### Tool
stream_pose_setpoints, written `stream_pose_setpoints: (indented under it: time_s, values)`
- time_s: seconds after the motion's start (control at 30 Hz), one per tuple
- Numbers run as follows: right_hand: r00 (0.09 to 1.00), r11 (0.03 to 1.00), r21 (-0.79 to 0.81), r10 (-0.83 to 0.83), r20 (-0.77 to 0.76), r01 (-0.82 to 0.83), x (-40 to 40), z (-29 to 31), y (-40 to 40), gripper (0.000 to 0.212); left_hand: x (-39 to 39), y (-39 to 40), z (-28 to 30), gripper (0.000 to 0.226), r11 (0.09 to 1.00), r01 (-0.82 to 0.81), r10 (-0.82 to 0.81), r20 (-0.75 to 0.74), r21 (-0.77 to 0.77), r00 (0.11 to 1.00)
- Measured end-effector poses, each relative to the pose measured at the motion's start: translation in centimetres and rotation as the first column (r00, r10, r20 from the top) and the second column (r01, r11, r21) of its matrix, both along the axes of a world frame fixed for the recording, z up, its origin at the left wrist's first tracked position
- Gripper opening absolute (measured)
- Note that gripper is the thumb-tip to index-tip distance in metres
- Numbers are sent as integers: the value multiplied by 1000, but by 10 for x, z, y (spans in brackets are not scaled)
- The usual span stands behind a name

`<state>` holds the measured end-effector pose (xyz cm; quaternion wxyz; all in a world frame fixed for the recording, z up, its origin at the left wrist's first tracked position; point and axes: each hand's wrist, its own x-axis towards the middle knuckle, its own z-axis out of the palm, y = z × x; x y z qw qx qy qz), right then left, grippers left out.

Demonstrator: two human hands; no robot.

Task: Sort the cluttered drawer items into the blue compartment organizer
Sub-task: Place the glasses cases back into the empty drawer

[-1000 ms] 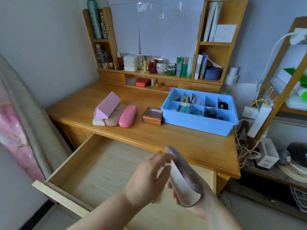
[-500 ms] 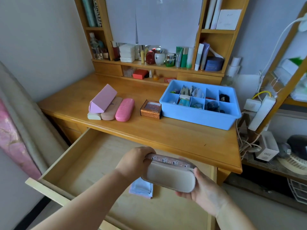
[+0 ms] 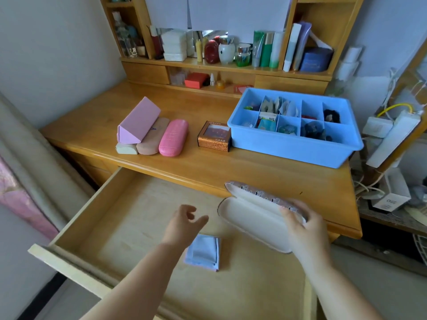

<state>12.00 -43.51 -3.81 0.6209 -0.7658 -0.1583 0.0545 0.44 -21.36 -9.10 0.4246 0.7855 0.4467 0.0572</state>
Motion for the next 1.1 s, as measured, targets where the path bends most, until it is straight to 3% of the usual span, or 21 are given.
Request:
stream_pose_setpoints:
  time_s: [0.1, 0.17, 0.33, 0.47, 0.63, 0.77, 0.97, 1.03, 1.1]
  values:
    - [999, 1000, -17, 2, 54, -1, 19, 7, 0, 32, -12, 6, -29, 69, 1000, 23, -20, -299, 5, 954]
    - [998, 1000, -28, -12, 59, 13, 27, 6, 3, 30, -13, 5, -42, 69, 999, 48, -43, -388, 2, 921]
    - [1000, 1000, -7, -2, 15, 2, 33, 2, 5, 24, -4, -2, -56, 68, 996, 83, -83, -387, -17, 919]
    - [999, 1000, 31, 1, -48, 0, 35, 1, -1, 13, -9, 3, -60, 41, 997, 63, -77, -377, -49, 923]
    - [994, 998, 35, -43, -103, 47, 30, -2, -6, 10, -18, 0, -63, 42, 988, 156, -149, -368, -10, 918]
    - [987, 998, 2, -64, -146, 65, 26, -5, -10, 16, -22, -6, -62, 40, 965, 250, -227, -231, 78, 946]
    - [984, 999, 4, -34, -178, 35, 22, 2, -17, 20, -44, 0, -14, 23, 979, 198, -199, 23, 58, 980]
    - [986, 1000, -10, -14, -165, 13, 20, 6, -18, 20, -52, 1, 23, 20, 988, 151, -143, 174, -35, 974]
    - [984, 999, -30, 18, -177, -24, 16, 6, -15, 16, -53, -8, 62, 30, 955, 177, -80, 370, -236, 925]
